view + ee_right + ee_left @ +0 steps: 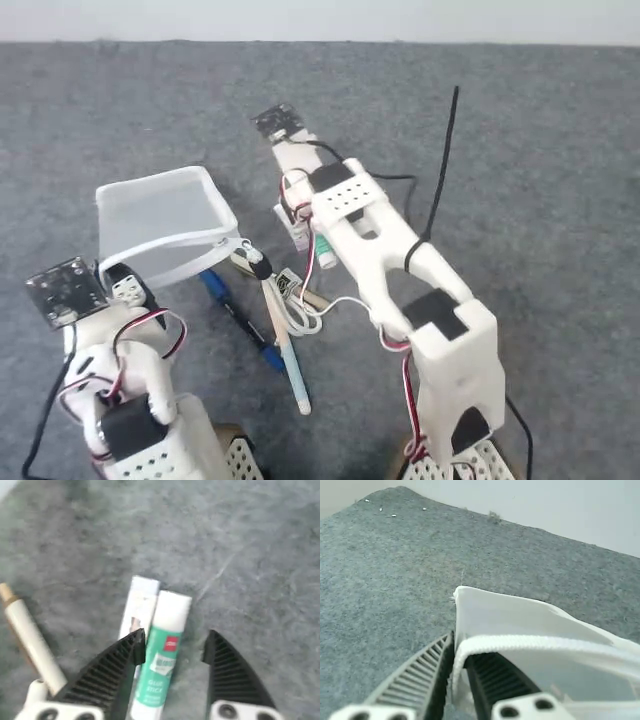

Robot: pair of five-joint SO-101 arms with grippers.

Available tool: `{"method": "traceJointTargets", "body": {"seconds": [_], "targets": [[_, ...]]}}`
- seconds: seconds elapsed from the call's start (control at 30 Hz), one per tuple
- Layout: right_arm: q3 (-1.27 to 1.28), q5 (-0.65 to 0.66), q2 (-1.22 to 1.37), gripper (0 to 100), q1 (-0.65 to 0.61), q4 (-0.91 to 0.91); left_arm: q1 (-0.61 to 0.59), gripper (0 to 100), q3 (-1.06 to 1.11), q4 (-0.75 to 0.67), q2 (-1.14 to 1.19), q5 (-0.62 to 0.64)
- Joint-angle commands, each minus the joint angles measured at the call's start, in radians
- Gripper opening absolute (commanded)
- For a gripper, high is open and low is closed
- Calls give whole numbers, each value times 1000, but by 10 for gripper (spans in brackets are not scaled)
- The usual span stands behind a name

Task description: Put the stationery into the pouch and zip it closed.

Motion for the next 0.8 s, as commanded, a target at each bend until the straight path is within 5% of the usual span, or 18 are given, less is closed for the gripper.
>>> {"method": "traceJointTargets", "body": {"seconds": [0.0,0.43,0.63,0.77], "targets": [[-84,-3,12,156,30,-19,-5,10,-44,-3,-12,11],[-218,0,182,147,22,88,-5,10,-44,-3,-12,9],[-249,68,209,2,27,120,-5,10,-35,-5,-12,9],[-247,69,176,5,21,173,-5,10,-35,-3,-12,9]]}}
